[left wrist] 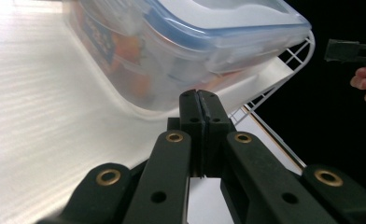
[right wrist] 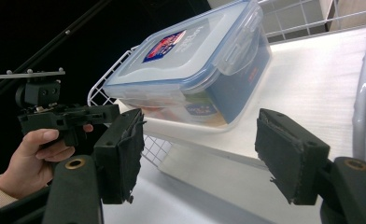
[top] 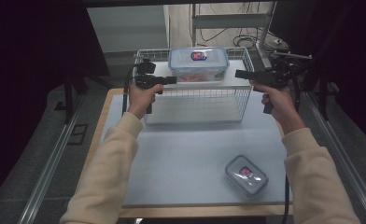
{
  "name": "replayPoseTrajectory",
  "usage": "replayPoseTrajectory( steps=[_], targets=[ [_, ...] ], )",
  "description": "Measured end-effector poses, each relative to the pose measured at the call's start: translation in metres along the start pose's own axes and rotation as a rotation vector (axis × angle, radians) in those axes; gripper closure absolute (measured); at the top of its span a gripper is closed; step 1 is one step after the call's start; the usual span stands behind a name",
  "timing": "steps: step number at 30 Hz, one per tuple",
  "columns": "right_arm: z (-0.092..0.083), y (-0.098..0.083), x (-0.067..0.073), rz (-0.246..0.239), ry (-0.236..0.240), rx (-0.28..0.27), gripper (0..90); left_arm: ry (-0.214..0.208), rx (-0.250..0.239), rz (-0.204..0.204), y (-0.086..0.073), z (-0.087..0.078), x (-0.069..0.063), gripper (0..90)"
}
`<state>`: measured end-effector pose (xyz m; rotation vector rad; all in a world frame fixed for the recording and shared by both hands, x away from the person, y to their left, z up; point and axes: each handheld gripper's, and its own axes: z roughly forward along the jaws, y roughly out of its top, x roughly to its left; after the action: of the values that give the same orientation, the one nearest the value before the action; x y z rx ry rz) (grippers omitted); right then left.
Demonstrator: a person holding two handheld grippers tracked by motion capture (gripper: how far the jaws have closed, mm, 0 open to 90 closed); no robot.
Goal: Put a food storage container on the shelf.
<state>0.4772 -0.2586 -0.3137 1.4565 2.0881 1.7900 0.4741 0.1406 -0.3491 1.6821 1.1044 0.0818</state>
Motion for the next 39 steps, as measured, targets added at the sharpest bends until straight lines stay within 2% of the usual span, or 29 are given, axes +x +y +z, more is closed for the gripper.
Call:
replayPoseTrajectory(
  steps=[4,6,9,11,12,13,15,17,18,19,20,21,24,25,27,28,31,37,39],
  targets=[
    [-0.002,-0.005,0.005,0.001,0.029,0.003,32.3,-0.018,-0.006,0.001,-0.007,-0.009,-0.007,90.0],
    [-0.003,-0.009,0.011,-0.017,0.045,0.008,32.2,-0.027,-0.010,-0.017,-0.014,-0.013,-0.010,90.0],
    [-0.004,-0.017,0.015,-0.034,0.066,0.005,32.0,-0.041,-0.025,-0.012,-0.025,-0.021,-0.014,90.0],
    [-0.006,-0.024,0.017,-0.036,0.075,0.018,31.5,-0.045,-0.031,-0.010,-0.034,-0.027,-0.015,90.0],
    [-0.008,-0.032,0.019,-0.045,0.078,0.027,31.2,-0.055,-0.040,-0.013,-0.043,-0.033,-0.015,89.3],
    [-0.008,-0.032,0.019,-0.045,0.078,0.027,31.2,-0.055,-0.040,-0.013,-0.043,-0.033,-0.015,88.7],
    [-0.010,-0.040,0.019,-0.056,0.079,0.033,30.9,-0.062,-0.053,-0.021,-0.051,-0.038,-0.015,88.3],
    [-0.012,-0.049,0.019,-0.075,0.073,0.036,30.6,-0.057,-0.063,-0.010,-0.062,-0.044,-0.016,86.3],
    [-0.014,-0.053,0.019,-0.084,0.071,0.047,30.1,-0.053,-0.063,-0.004,-0.067,-0.047,-0.017,83.7],
    [-0.016,-0.062,0.020,-0.110,0.068,0.058,29.3,-0.036,-0.074,0.008,-0.076,-0.050,-0.019,73.1],
    [-0.016,-0.062,0.020,-0.110,0.068,0.058,29.3,-0.036,-0.074,0.008,-0.076,-0.050,-0.019,67.8],
    [-0.017,-0.071,0.021,-0.128,0.062,0.071,28.3,-0.031,-0.081,0.020,-0.086,-0.054,-0.022,62.8],
    [-0.019,-0.081,0.021,-0.141,0.059,0.080,27.6,-0.026,-0.079,0.026,-0.095,-0.056,-0.024,47.4],
    [-0.020,-0.086,0.021,-0.147,0.060,0.080,27.5,-0.027,-0.076,0.028,-0.099,-0.057,-0.025,47.4],
    [-0.023,-0.104,0.019,-0.139,0.071,0.092,26.9,-0.030,-0.069,0.034,-0.109,-0.058,-0.026,38.8],
    [-0.023,-0.104,0.019,-0.139,0.071,0.092,26.9,-0.032,-0.062,0.037,-0.115,-0.058,-0.026,38.8],
    [-0.027,-0.119,0.015,-0.147,0.068,0.098,26.1,-0.029,-0.049,0.046,-0.130,-0.058,-0.026,33.3],
    [-0.037,-0.147,0.008,-0.154,0.042,0.112,25.4,0.000,-0.034,0.077,-0.156,-0.062,-0.026,28.7],
    [-0.039,-0.152,0.006,-0.155,0.043,0.115,25.3,0.001,-0.030,0.082,-0.159,-0.062,-0.026,28.1]
  ],
)
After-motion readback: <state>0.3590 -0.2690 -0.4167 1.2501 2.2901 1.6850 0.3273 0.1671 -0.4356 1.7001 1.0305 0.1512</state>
